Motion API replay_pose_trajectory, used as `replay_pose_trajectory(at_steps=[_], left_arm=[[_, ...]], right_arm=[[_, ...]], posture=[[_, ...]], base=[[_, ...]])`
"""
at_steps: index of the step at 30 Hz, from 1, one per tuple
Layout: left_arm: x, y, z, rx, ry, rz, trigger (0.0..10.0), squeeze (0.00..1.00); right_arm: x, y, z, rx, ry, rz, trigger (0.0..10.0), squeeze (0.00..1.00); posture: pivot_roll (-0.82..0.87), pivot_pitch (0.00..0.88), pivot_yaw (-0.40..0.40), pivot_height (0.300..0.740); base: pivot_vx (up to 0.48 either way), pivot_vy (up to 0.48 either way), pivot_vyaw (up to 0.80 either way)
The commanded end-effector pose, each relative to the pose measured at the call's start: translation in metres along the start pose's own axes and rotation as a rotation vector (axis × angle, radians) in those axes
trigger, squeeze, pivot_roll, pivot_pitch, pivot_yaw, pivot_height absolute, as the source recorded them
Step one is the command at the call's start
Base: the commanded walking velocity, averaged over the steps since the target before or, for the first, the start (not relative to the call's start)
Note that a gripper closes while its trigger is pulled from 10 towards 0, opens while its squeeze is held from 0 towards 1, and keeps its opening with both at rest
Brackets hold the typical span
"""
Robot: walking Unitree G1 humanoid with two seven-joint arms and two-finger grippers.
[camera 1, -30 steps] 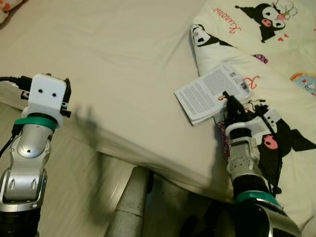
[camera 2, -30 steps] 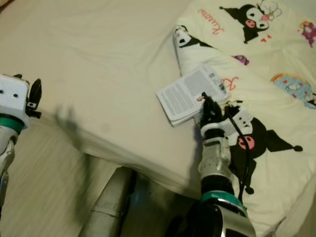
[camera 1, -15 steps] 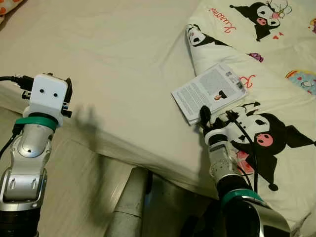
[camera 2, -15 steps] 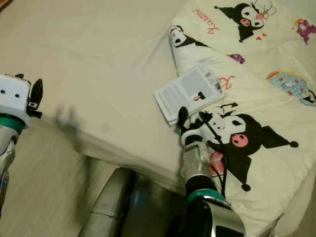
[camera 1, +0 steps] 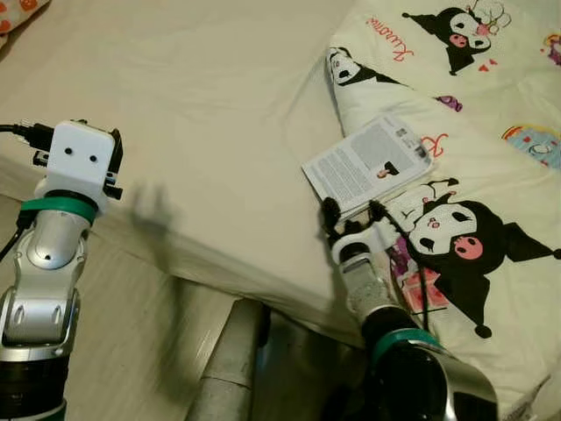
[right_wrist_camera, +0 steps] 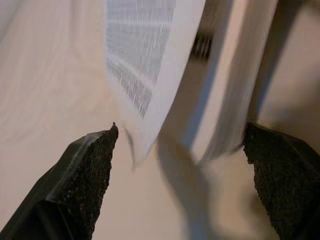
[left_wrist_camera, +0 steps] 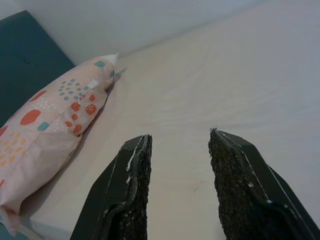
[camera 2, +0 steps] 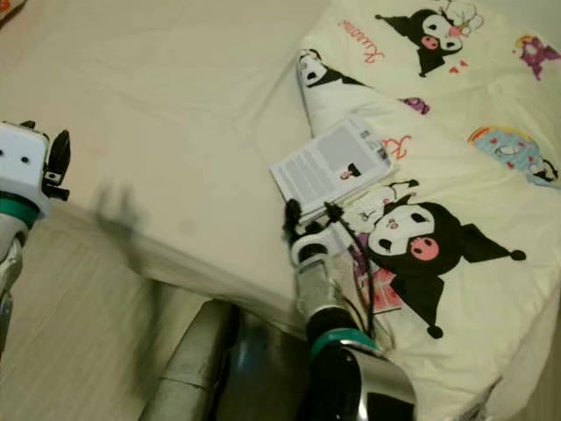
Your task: Clean up the room
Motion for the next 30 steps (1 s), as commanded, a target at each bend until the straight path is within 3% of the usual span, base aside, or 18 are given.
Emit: replay_pose_trajectory(at_steps=[1,8,15,17,19,22,24,30], left_arm=[[-0.003,-0.001,0.005,-0.004,0.007,-0.009,10.0,0.0],[0.001,0.011,0.013,0.023,0.001,-0.033,10.0,0.0],[-0.001,0.016,0.02,0.039,0.015,-0.04,10.0,0.0],[-0.003,0.015,0.026,0.037,0.026,-0.038,10.0,0.0],[-0.006,0.014,0.027,0.038,0.036,-0.031,10.0,0.0],[-0.007,0.013,0.026,0.035,0.038,-0.028,10.0,0.0],[-0.006,0.009,0.02,0.017,0.034,-0.02,10.0,0.0],[-0.003,0.003,0.015,-0.008,0.029,-0.014,10.0,0.0]], right_arm=[[-0.014,-0.003,0.004,-0.029,0.045,-0.039,10.0,0.0],[-0.002,0.011,-0.001,0.023,0.005,0.06,10.0,0.0],[0.012,0.01,-0.005,0.003,-0.041,0.128,10.0,0.0],[0.021,0.0,-0.004,-0.012,-0.074,0.173,10.0,0.0],[0.027,-0.017,-0.002,-0.056,-0.092,0.169,10.0,0.0],[0.029,-0.027,0.0,-0.09,-0.096,0.154,10.0,0.0],[0.035,-0.046,0.003,-0.171,-0.108,0.141,10.0,0.0],[0.037,-0.059,0.006,-0.253,-0.113,0.14,10.0,0.0]], posture=[[0.43,0.272,0.021,0.595],[0.48,0.299,0.014,0.595],[0.48,0.319,0.013,0.595],[0.46,0.326,0.01,0.595],[0.45,0.324,0.015,0.595],[0.44,0.321,0.023,0.595],[0.43,0.318,0.041,0.595],[0.43,0.315,0.064,0.595]], base=[[0.0,0.0,0.0],[0.0,0.0,0.0],[0.0,0.0,0.0],[0.0,0.0,0.0],[0.0,0.0,0.0],[0.0,0.0,0.0],[0.0,0.0,0.0],[0.0,0.0,0.0]])
Point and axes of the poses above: a point about 5 cm out from each wrist's last joint towards the gripper, its own z axis pointing back from the gripper into the wrist, its own x axis along the axis of the wrist's last joint, y = z × x, the point moved 4 cm from there along -z, pointing out of the wrist towards the gripper, and after that the axes turned 14 degrees about z, right-handed, at the moved point
